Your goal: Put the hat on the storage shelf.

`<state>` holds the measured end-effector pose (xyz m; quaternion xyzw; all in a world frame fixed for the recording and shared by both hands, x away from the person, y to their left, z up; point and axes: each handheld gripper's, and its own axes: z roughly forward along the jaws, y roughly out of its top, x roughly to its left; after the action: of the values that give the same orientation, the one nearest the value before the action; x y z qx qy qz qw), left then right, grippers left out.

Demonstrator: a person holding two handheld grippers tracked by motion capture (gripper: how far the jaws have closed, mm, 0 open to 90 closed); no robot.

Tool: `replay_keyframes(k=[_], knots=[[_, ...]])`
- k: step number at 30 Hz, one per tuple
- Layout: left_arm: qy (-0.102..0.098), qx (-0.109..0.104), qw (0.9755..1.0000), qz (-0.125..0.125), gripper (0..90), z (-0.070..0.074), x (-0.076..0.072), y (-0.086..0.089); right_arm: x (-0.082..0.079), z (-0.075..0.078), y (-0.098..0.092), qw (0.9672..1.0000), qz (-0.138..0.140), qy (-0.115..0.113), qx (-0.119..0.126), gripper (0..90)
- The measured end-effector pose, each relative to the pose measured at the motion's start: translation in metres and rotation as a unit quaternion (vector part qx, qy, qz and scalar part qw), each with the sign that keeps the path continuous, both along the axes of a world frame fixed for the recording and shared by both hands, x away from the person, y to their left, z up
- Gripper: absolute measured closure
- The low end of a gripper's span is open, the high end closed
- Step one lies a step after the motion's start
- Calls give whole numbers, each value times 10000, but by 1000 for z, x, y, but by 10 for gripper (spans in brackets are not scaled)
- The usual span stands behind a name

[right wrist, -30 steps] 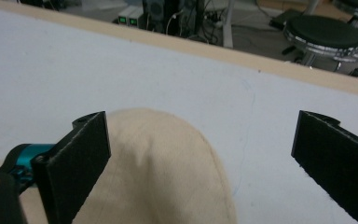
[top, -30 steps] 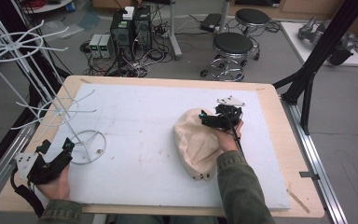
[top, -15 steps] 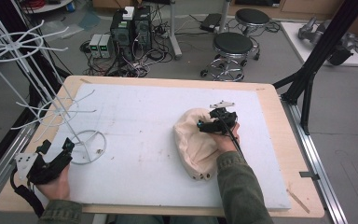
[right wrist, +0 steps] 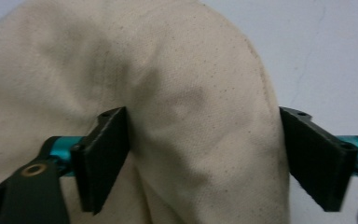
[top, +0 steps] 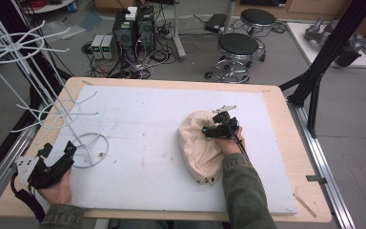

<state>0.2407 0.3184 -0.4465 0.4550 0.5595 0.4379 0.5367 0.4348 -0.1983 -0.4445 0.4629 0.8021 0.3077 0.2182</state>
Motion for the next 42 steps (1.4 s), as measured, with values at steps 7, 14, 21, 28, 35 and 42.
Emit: replay_keyframes(k=[7, 14, 21, 28, 35, 42], knots=[[-5, -31, 10000, 9, 238, 0, -1, 1, -4, 2, 4, 9996, -46, -176, -226, 358], [9, -36, 10000, 46, 238, 0, -1, 2, -8, 9, 5, 9973, -420, -386, -466, 633], [10, -49, 10000, 32, 238, -1, -1, 1, -10, 16, -5, 9967, -660, -469, -28, 753], [5, -51, 10000, 23, 238, -1, -1, 1, -12, 15, -5, 9961, -625, -559, 281, 780], [26, -51, 10000, 54, 239, -1, -1, 2, -15, 22, -12, 9943, -581, -637, 632, 780], [22, -58, 10000, 29, 239, -1, -1, 2, -23, 35, -18, 9896, -289, -790, 1170, 779]])
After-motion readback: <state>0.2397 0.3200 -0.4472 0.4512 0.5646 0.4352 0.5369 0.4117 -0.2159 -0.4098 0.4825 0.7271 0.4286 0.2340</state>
